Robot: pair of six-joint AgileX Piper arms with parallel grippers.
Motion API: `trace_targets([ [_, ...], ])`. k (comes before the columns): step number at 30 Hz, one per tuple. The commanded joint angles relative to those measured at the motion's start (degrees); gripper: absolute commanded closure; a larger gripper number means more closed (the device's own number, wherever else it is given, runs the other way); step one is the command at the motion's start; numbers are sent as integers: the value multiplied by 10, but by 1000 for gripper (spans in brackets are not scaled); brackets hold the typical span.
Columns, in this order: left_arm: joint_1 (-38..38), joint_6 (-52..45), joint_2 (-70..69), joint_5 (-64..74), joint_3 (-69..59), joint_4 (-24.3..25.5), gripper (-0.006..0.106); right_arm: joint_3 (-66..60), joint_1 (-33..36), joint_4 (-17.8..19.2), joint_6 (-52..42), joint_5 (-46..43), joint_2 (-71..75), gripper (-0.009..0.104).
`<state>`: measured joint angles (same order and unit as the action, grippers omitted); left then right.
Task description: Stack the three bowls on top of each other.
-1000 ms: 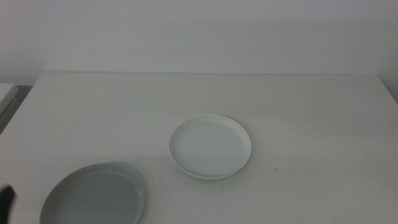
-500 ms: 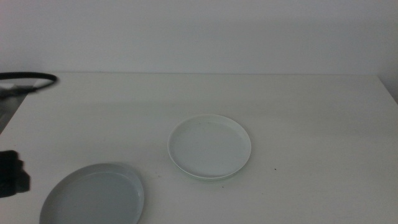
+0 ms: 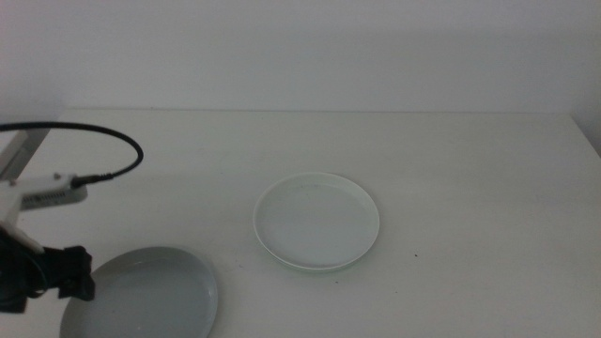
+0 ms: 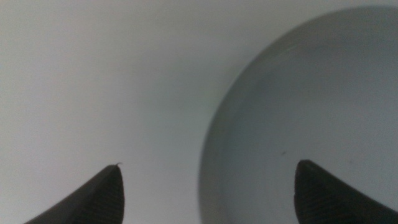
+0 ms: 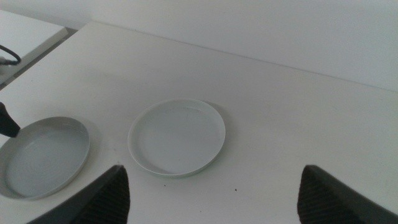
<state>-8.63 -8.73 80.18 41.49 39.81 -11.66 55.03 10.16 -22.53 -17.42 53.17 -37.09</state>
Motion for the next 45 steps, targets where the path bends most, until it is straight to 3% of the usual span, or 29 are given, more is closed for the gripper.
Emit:
trace_targets([
  [1, -5, -19, 15, -38, -16, -37, 7, -1, -5, -1, -5, -5, 2, 24],
  [11, -5, -18, 95, -47, -21, -37, 7, -1, -5, -1, -5, -5, 2, 24],
  [16, -5, -18, 126, -44, -21, -48, 21, -1, -5, -1, -5, -5, 2, 24],
  [19, -5, -18, 137, -41, -21, -49, 41, -1, -5, -1, -5, -5, 2, 24],
  [26, -5, 23, 122, 53, 33, -36, 103, -1, -5, -1, -5, -5, 2, 24],
  [31, -5, 52, 24, 147, 110, -29, 102, -1, -5, -1, -5, -5, 2, 24],
  [36, 16, 78, -53, 212, 230, -71, 102, -1, -5, -1, -5, -5, 2, 24],
  [45, 181, 114, 120, 208, 392, -82, 102, -1, -5, -1, -5, -5, 2, 24],
])
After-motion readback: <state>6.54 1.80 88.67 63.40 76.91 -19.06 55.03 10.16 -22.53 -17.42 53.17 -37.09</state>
